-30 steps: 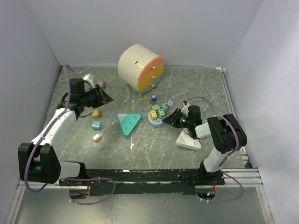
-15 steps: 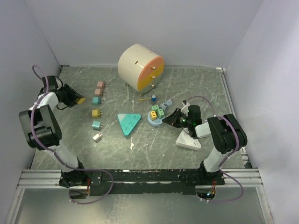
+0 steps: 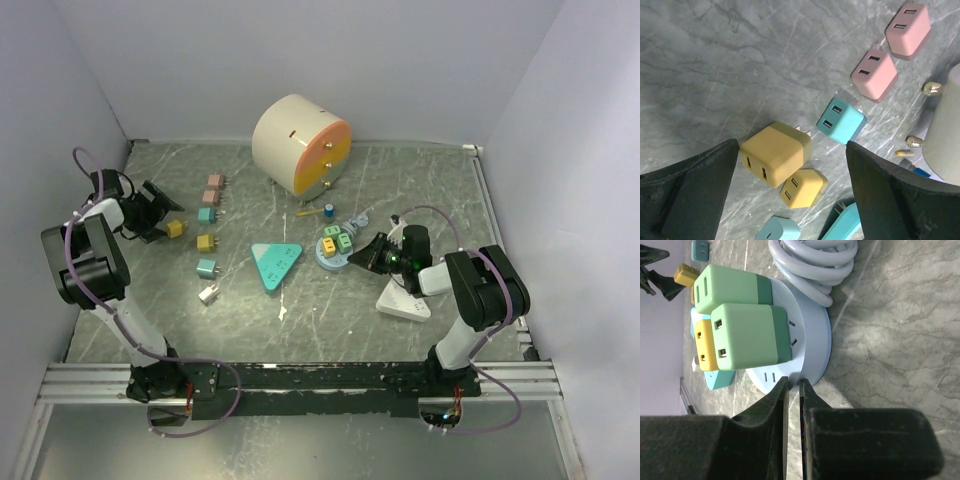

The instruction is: Pull the plug off the socket

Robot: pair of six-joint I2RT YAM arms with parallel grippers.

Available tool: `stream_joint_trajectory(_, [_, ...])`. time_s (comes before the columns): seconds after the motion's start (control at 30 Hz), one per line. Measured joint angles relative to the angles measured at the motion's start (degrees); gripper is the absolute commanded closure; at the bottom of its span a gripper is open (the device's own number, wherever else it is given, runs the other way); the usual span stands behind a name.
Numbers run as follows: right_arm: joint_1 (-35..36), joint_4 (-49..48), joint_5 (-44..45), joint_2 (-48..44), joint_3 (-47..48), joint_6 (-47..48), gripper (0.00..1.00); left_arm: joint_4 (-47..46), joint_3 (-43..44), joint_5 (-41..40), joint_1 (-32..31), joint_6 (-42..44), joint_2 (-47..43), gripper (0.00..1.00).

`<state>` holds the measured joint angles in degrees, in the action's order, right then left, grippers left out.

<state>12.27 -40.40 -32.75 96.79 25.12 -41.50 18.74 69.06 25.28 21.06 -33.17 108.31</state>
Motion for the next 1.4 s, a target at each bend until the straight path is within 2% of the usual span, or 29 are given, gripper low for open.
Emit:
stream_joint_trajectory(0.13, [0.00,0.00,-0.04,0.00,0.00,0.02,1.00,-0.04,-1.36,-0.92,0.24,0.15,-2.86,0.01])
stream_joint_trajectory(0.37, [0.00,0.02,-0.04,0.00,0.02,0.17,1.00,-1.05,-7.37,-2.12,-0.52,0.17,-17.51,0.04])
stream_joint_trajectory(0.47, [0.00,0.09,-0.07,0.00,0.07,0.20,1.00,-2.45,-11.74,-2.27,-3.45,0.26,-23.34,0.05])
stream_joint_trajectory(0.53, [0.00,0.33,-0.13,0.00,0.22,0.22,1.00,-3.21,-14.88,-2.95,-9.14,0.31,-26.60,0.04])
stream_joint_trajectory(0.77, [0.00,0.72,-0.24,0.00,0.44,0.35,1.00,-9.42,-22.47,-8.55,-40.13,1.57,-33.07,0.01])
stream_joint_trajectory(0.87, [0.00,0.87,-0.26,-0.02,0.52,0.44,1.00,-10.78,-20.63,-11.52,-50.05,4.79,-30.71,0.00])
stream_joint_trajectory(0.93, [0.00,1.03,-0.31,-0.02,0.61,0.50,1.00,-10.58,-16.50,-13.51,-56.11,8.31,-26.27,0.01])
stream_joint_trajectory(1.03, [0.00,1.16,-0.31,-0.11,0.66,0.63,1.00,-10.32,-9.73,-15.80,-62.10,13.97,-19.28,0.01])
stream_joint_trajectory(1.17, [0.02,1.57,-0.26,-0.46,0.66,1.11,1.00,-9.49,-2.62,-17.92,-66.31,20.72,-12.02,0.01])
stream_joint_trajectory(1.4, [0.07,1.92,-0.26,-0.76,0.66,1.64,1.00,-6.49,6.45,-23.10,-69.40,28.89,-2.49,0.03])
